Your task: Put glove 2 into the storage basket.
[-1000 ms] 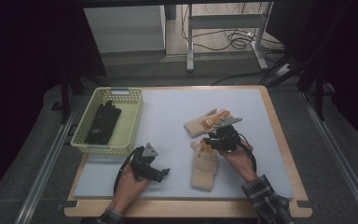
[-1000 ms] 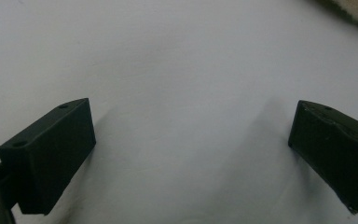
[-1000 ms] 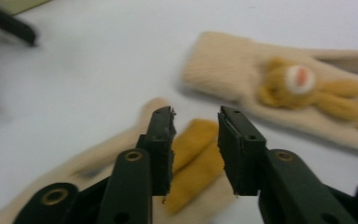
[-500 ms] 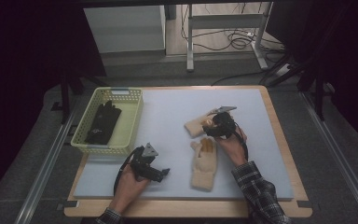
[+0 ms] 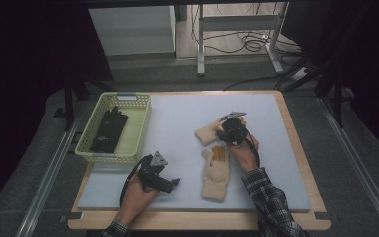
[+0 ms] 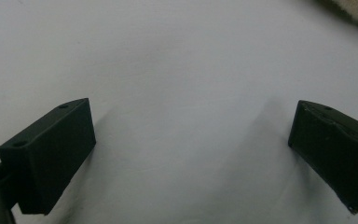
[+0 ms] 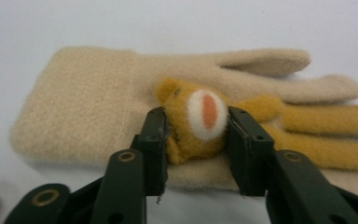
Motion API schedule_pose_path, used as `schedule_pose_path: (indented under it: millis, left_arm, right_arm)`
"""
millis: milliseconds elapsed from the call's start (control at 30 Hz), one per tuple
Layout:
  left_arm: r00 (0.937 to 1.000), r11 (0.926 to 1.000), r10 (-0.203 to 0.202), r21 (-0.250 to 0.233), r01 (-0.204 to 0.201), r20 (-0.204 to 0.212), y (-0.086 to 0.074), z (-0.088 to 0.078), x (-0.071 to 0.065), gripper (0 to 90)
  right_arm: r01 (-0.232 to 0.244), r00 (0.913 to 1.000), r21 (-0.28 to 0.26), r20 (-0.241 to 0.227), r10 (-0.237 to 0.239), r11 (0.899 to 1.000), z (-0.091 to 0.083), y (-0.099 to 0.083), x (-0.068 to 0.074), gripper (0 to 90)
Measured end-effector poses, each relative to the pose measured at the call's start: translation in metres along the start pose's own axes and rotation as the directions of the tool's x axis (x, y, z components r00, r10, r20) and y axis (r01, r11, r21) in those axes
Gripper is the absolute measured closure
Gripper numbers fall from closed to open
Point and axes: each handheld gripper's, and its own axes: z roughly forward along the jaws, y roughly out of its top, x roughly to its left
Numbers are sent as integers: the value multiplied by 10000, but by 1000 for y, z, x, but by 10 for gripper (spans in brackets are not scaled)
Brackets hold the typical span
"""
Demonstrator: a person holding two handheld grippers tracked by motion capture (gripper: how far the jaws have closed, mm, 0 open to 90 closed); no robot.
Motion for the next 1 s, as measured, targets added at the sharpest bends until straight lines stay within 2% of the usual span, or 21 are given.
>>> schedule_pose_path:
  millis: [233, 433, 533, 600, 700, 767, 900, 1000]
  left_arm:
    - [10000, 10000, 39, 34, -39, -3, 0, 0, 0, 5]
    - [10000, 10000, 34, 33, -34, -4, 0, 0, 0, 5]
    - [10000, 10000, 37, 35, -37, -4, 0, 0, 0, 5]
    - [10000, 10000, 61, 33, -61, -12, 0, 0, 0, 5]
    - [10000, 10000, 68, 48, -68, -14, 0, 0, 0, 5]
    - [10000, 10000, 68, 38, -68, -13, 0, 0, 0, 5]
    - [10000, 10000, 70, 38, -70, -18, 0, 0, 0, 5]
    - [10000, 10000, 51, 16, -51, -23, 0, 0, 0, 5]
  right_arm:
    - [-81, 9990, -426, -432, 63, 9991, -20, 3, -5, 625]
    - [425, 9948, -808, -889, -497, 9958, -47, 10, 0, 624]
    - [807, 9885, -1077, -1190, -934, 9909, -66, 13, 5, 623]
    - [1117, 9809, -1238, -1453, -1294, 9860, -78, 13, 9, 623]
    - [1543, 9659, -1405, -1869, -1792, 9780, -94, 11, 14, 623]
    - [1866, 9495, -1561, -2248, -2189, 9700, -104, 7, 17, 623]
    - [2318, 9071, -1785, -3153, -2788, 9562, -121, -4, 21, 623]
    - [2540, 8710, -2026, -3772, -3147, 9457, -130, -13, 20, 623]
